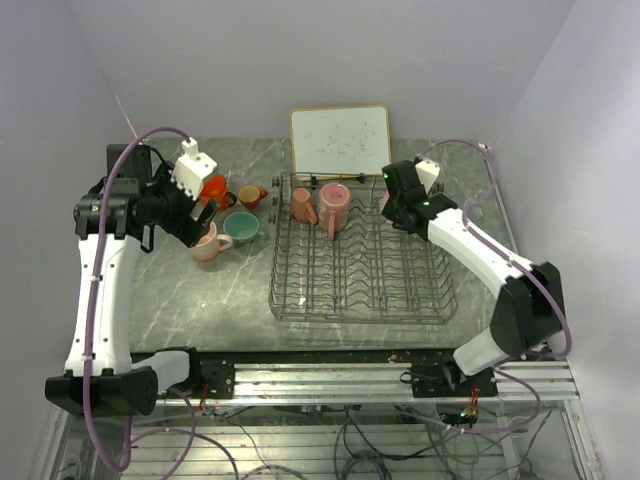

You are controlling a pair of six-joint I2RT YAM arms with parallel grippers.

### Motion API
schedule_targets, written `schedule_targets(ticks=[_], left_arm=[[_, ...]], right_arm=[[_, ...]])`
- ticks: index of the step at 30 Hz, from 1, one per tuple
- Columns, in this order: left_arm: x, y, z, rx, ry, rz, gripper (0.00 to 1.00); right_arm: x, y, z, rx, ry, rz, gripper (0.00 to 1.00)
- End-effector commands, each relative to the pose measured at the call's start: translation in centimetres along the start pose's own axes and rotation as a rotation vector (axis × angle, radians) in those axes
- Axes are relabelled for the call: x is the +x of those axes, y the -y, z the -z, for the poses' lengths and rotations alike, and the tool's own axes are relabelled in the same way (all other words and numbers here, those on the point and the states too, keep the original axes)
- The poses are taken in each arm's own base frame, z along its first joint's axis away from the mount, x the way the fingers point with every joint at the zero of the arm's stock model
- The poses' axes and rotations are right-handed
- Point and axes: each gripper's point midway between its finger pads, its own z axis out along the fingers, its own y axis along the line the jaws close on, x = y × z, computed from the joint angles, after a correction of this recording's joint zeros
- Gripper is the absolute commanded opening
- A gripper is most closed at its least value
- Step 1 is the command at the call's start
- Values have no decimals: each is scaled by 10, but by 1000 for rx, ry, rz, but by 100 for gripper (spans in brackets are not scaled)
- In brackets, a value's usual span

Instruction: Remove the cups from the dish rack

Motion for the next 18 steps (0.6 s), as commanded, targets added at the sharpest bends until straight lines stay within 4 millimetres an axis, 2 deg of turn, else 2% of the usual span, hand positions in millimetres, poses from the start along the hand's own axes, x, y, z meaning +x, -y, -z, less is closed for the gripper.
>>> schedule_targets(ticks=[1,7,11,14,18], left_arm=[[-6,15,1,52,85,-87,99],[-10,32,-3,84,214,-190,99],[-16,38,-5,101,284,-268,99],[-24,42,-3,112,333,-295,99],[-40,50,6,129,426,-323,99]], right_arm=[[-24,-23,41,-204,47,-42,0],[-13,-59,107,-540,-73,-90,0],[-4,-100,171,-799,-171,-97,0],[2,-124,210,-961,-239,-128,0],[13,-151,252,-1153,-346,-223,0]])
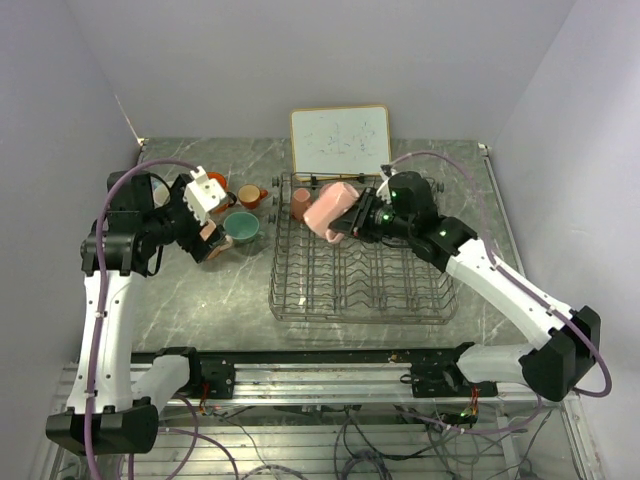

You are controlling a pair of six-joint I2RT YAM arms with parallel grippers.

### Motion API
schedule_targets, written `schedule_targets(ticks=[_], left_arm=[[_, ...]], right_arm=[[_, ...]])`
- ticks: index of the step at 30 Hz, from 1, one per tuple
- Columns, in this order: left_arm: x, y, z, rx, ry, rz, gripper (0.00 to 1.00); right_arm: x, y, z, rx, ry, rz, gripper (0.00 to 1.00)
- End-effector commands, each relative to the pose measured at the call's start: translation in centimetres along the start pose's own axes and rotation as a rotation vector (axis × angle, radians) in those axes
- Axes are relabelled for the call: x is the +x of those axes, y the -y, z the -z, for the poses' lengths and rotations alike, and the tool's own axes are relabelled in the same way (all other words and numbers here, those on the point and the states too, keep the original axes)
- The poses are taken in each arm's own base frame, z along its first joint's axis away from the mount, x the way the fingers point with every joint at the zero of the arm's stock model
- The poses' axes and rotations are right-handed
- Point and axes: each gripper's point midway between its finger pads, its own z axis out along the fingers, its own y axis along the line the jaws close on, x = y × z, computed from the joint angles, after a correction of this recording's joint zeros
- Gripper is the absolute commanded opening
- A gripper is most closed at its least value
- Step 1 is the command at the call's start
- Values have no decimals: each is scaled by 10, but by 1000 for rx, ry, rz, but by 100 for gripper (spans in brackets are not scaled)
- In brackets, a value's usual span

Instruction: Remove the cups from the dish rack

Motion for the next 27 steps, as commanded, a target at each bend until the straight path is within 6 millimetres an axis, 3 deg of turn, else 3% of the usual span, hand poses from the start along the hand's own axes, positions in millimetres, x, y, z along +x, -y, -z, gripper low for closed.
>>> schedule_targets(ticks=[1,7,13,20,27], left_arm=[[-38,6,4,23,187,-113,99],[-56,28,19,60,296,-274,99],[-71,28,35,-20,370,-385,99],[-78,39,49,-63,424,-444,93],[-66,49,53,-65,389,-501,90]], right_arm=[[3,-101,29,-423,-37,-96,0],[23,-159,40,-635,-134,-168,0],[39,-204,46,-761,-201,-209,0],[65,-227,46,-877,-299,-290,0],[81,-237,55,-953,-351,-343,0]])
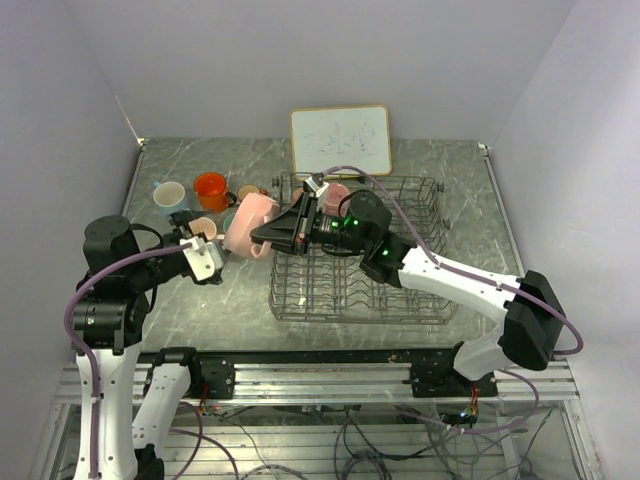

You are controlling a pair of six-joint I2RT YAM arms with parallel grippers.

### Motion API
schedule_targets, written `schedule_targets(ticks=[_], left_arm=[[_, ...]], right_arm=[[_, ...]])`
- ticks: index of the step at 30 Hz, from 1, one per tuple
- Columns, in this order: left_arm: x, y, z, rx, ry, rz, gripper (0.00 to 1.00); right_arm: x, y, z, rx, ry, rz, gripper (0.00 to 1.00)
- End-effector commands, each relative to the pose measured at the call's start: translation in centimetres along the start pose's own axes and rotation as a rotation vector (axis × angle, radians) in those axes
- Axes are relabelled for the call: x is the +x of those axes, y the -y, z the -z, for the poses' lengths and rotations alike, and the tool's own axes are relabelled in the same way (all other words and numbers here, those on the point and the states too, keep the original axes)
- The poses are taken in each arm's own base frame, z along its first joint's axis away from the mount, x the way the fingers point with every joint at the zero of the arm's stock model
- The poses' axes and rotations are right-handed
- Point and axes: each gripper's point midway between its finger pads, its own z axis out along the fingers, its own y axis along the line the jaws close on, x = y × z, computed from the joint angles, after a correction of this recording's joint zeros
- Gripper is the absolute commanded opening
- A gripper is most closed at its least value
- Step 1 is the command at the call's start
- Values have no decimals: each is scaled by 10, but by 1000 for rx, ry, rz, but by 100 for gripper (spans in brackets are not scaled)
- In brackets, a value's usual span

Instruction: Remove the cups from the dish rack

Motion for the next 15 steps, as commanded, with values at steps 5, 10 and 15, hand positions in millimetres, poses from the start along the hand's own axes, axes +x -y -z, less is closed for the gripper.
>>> schedule_targets(ticks=[5,10,15], left_arm=[[-5,8,3,-21,43,-100,92],[-8,12,7,-81,85,-133,93],[-2,18,12,-153,93,-203,95]], right_arm=[[26,-53,5,-217,-46,-2,0],[22,-60,-1,-226,-30,-6,0],[18,-73,-10,-241,-30,-2,0]])
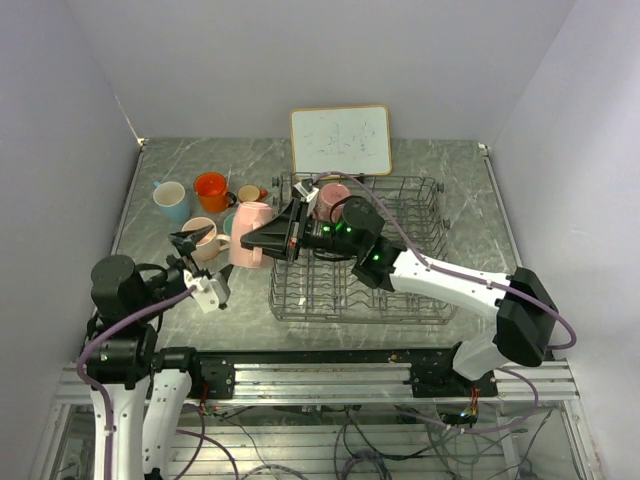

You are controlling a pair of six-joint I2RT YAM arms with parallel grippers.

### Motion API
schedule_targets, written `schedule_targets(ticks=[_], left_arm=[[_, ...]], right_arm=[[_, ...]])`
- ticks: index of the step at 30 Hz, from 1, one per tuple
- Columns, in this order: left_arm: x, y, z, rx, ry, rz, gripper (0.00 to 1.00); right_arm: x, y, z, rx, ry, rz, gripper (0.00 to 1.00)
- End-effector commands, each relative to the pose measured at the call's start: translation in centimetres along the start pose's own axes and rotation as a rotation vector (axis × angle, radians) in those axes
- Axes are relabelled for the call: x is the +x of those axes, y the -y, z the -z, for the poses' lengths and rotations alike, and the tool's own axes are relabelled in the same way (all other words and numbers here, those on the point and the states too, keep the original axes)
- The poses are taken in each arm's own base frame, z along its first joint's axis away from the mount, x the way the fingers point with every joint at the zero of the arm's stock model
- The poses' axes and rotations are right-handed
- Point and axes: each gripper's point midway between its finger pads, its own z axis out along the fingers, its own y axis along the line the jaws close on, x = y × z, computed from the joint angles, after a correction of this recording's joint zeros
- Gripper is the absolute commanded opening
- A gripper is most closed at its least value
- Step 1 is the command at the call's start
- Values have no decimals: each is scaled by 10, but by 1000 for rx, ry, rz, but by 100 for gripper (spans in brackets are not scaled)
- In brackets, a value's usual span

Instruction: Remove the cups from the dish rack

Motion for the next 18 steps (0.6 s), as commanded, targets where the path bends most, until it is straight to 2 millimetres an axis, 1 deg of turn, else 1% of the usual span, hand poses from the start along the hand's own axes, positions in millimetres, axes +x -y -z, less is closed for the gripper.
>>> schedule_targets(ticks=[1,3,6,7,11,13,16,18], left_arm=[[-9,-11,4,-99,48,-117,96],[-9,-9,6,-115,55,-159,96],[-6,3,9,-88,49,-212,96],[-6,3,10,-99,47,-215,96],[-12,-11,17,-228,74,-197,96],[-21,-23,21,-296,103,-183,95],[-31,-40,24,-378,149,-106,93],[-37,-45,23,-380,172,-50,91]], right_arm=[[1,-59,-7,-160,-1,64,0],[-1,-62,-9,-158,4,68,0],[-3,-64,-12,-156,11,72,0],[-2,-65,-13,-161,8,70,0],[2,-68,-16,-177,5,55,0],[4,-70,-17,-190,4,43,0],[9,-74,-21,-206,0,29,0],[12,-78,-23,-224,2,14,0]])
